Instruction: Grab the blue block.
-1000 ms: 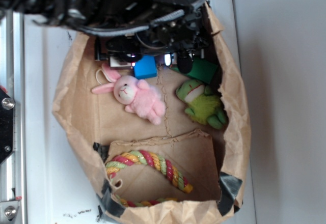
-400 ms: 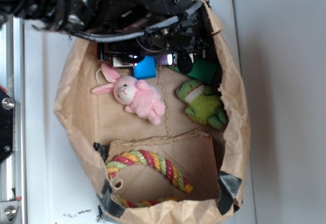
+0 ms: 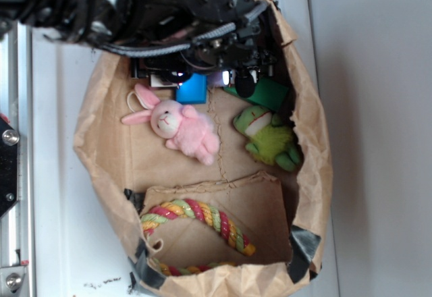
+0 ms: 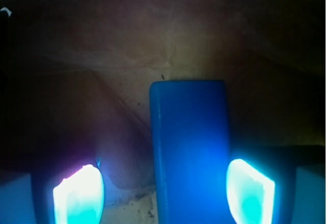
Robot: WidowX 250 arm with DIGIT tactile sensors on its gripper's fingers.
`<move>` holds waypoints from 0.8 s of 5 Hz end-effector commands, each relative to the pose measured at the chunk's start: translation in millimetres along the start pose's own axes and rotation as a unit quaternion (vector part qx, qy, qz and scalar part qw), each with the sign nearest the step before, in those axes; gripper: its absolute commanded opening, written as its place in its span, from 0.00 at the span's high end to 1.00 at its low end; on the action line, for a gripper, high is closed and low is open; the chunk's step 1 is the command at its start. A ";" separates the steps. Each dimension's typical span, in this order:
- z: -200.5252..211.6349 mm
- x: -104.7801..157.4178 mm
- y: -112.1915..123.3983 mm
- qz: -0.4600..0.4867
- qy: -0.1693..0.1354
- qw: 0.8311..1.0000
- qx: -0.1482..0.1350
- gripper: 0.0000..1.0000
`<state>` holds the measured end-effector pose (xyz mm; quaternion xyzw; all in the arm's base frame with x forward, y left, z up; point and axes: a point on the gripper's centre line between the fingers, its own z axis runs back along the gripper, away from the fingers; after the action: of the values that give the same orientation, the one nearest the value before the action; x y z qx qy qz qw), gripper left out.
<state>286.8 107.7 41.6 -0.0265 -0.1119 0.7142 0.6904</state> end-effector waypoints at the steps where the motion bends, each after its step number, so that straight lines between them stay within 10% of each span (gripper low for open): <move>1: 26.9 15.4 5.8 -0.004 0.015 1.000 -0.009 0.00; 4: 29.4 16.7 4.8 -0.006 0.015 1.000 -0.013 0.00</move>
<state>276.3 106.4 52.6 -0.0334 -0.0790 0.7000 0.7090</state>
